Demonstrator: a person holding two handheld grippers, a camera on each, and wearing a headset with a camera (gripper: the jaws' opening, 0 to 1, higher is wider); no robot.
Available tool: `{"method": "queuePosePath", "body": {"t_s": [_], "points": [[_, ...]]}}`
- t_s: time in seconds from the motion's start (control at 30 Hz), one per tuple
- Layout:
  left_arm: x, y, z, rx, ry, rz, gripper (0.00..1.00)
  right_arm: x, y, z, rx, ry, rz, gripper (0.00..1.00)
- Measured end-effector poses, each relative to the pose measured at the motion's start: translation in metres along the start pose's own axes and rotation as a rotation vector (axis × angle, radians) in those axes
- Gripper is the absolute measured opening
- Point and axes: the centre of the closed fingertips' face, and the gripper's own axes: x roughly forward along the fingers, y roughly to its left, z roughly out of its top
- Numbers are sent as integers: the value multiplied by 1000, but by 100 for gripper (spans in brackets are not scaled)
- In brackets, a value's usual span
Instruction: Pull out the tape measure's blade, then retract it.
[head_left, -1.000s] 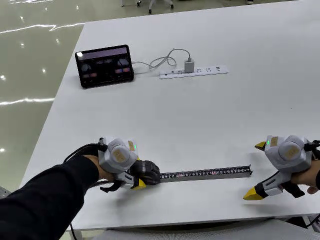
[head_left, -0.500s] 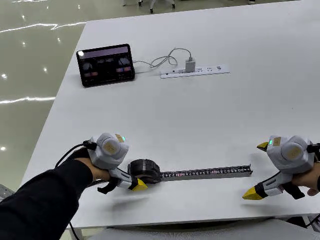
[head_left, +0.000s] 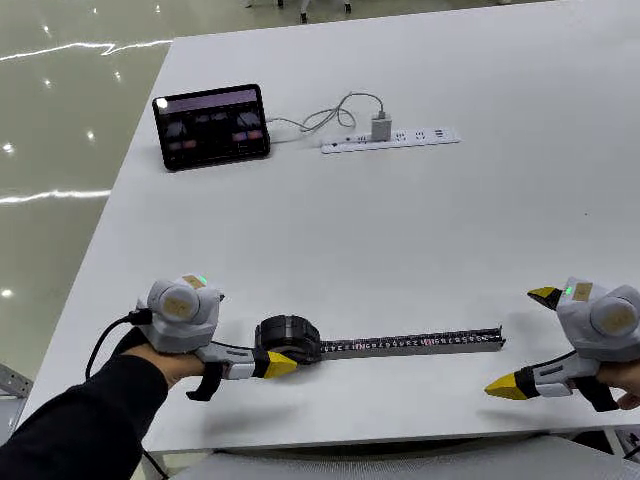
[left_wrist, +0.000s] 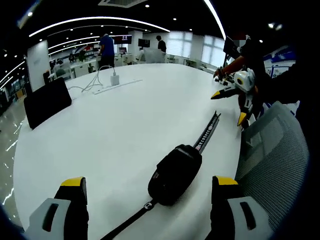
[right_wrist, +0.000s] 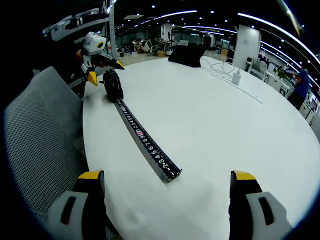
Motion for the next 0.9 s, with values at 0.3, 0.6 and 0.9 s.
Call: {"method": "queuePosePath", "body": {"t_s": [0.3,0.6,0.9], "points": [[-30,-3,-5,-33,-61,30,100,-30,2,1,26,-60,-73,100],[-64,-4,-25,-70,-55,70,100,-76,8,-5,91,-108,-151,100],[-72,-1,-9,-109,-122,93,100,-80,13,-12,109,-118,-164,100]]}}
